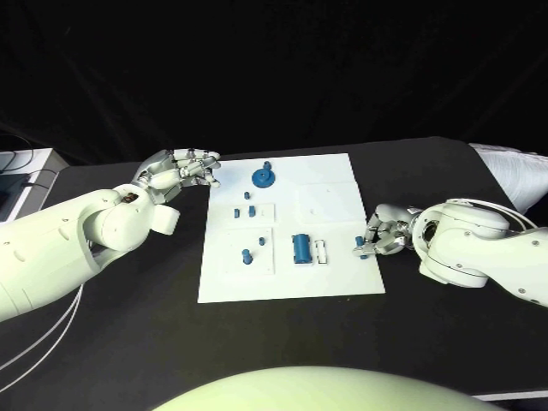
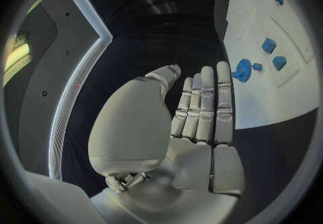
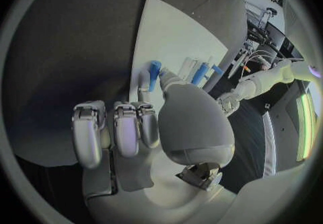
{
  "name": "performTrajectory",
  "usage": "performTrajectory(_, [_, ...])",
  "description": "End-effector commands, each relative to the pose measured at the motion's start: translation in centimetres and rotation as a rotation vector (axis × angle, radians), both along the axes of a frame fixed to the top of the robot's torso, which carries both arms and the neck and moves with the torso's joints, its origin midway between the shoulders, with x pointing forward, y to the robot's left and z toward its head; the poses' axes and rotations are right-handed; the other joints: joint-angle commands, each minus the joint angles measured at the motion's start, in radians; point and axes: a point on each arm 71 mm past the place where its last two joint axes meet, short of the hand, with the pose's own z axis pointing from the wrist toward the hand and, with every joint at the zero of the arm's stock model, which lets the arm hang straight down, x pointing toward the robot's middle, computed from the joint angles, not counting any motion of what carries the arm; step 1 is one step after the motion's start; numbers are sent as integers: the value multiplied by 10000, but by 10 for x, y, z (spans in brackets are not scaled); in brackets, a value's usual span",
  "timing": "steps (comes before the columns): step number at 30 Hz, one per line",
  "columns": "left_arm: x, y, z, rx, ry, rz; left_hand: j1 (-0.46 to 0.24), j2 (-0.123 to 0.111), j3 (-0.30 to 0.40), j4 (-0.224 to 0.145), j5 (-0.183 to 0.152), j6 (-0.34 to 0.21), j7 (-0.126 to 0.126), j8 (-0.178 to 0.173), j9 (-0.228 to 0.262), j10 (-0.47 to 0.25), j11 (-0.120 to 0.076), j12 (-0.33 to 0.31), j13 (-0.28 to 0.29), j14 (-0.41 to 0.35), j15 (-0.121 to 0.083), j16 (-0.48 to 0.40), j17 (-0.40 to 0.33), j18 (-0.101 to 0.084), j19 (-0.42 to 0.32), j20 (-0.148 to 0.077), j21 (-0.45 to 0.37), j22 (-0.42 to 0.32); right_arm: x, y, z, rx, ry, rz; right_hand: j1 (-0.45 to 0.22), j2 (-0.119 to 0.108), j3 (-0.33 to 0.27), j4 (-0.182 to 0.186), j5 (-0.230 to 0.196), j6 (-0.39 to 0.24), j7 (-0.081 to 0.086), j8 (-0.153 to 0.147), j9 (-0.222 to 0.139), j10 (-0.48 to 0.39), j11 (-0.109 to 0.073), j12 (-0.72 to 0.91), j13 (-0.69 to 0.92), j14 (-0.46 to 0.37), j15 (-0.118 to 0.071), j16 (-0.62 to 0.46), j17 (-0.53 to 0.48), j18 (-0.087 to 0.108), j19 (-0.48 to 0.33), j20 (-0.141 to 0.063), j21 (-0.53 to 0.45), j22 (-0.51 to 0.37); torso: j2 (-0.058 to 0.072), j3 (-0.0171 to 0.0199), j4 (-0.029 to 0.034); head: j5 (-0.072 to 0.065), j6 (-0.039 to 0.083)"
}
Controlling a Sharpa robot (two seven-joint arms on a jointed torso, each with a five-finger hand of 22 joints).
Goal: Assemble the parts on the task board
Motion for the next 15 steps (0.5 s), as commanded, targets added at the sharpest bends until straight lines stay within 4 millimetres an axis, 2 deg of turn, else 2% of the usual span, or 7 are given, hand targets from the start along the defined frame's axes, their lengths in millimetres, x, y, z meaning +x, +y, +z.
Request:
performTrajectory(1, [-1, -2, 1, -175, -78, -192, 16, -45, -21, 42, -38, -53, -5, 25, -11, -2, 4, 7, -4, 14, 36, -56, 12, 133, 40, -4, -35, -16, -2, 1, -8, -486, -85, 263, 368, -68, 230, -70, 569, -166, 7, -197, 14, 1028, -57, 21, 2635, 1065, -84, 42, 2630, -113, 1016, -87, -50, 2594, 1, -5, 6, 11, -16])
performTrajectory(4, [-1, -2, 1, -171, -71, -194, 16, -45, -21, 42, -38, -53, -5, 25, -11, -2, 4, 7, -4, 14, 36, -56, 12, 133, 40, -4, -35, -16, -2, 2, -11, -570, -75, 316, 836, -203, 565, -264, 1028, -235, 20, -324, 35, 1028, -48, 21, 2635, 1065, -80, 42, 2630, -110, 1012, -87, -66, 2590, -8, -3, 1, 21, -29])
performTrajectory(5, [-1, -2, 1, -168, -68, -191, 23, -24, -19, 55, -35, -54, -1, 27, -13, -14, 7, 3, -7, 15, 37, -56, 16, 133, 51, -4, -47, -26, -2, 2, -11, -585, -74, 327, 1305, -249, 947, -520, 1312, -328, 44, -458, 2, 1028, -37, 21, 2635, 1065, -78, 42, 2630, -107, 1010, -88, -77, 2587, -11, -3, -1, 22, -33])
performTrajectory(8, [-1, -2, 1, -164, -62, -191, 23, -24, -19, 55, -35, -54, -1, 27, -13, -14, 7, 3, -7, 15, 37, -56, 16, 133, 51, -4, -47, -26, -2, 3, -13, -629, -55, 370, 1722, -443, 1649, -844, 1861, -383, 177, -740, -123, 1028, 74, 21, 2635, 1065, 12, 42, 2630, -112, 1014, -35, -57, 2592, -14, -8, -9, 12, -25])
performTrajectory(10, [-1, -2, 1, -164, -58, -196, 23, -24, -19, 55, -35, -54, -1, 27, -13, -14, 7, 3, -7, 15, 37, -56, 16, 133, 51, -4, -47, -26, -2, 3, -13, -637, -49, 390, 1805, -525, 1987, -987, 2127, -359, 233, -852, -182, 1028, 123, 21, 2635, 1065, 57, 42, 2630, -113, 1015, -3, -48, 2595, -14, -10, -9, 12, -24])
performTrajectory(11, [-1, -2, 1, -164, -52, -203, 33, -15, -18, 57, -33, -56, 1, 28, -14, -18, 7, 2, -9, 15, 37, -57, 19, 133, 58, -5, -53, -32, -2, 4, -13, -634, -51, 401, 1747, -616, 2310, -1091, 2421, -321, 281, -953, -233, 1028, 164, 21, 2635, 1065, 99, 42, 2630, -113, 1015, 33, -49, 2594, -15, -13, -7, 17, -27])
performTrajectory(15, [-1, -2, 1, -158, -31, -213, 58, -1, -12, 55, -29, -58, 4, 29, -16, -22, 8, 2, -10, 13, 36, -58, 23, 134, 69, -7, -63, -40, -3, 5, -13, -560, -69, 392, 1462, -802, 2908, -1321, 2984, -275, 346, -1137, -300, 1028, 217, 21, 2635, 1065, 148, 42, 2630, -112, 1013, 90, -57, 2592, -17, -12, -3, 9, -18])
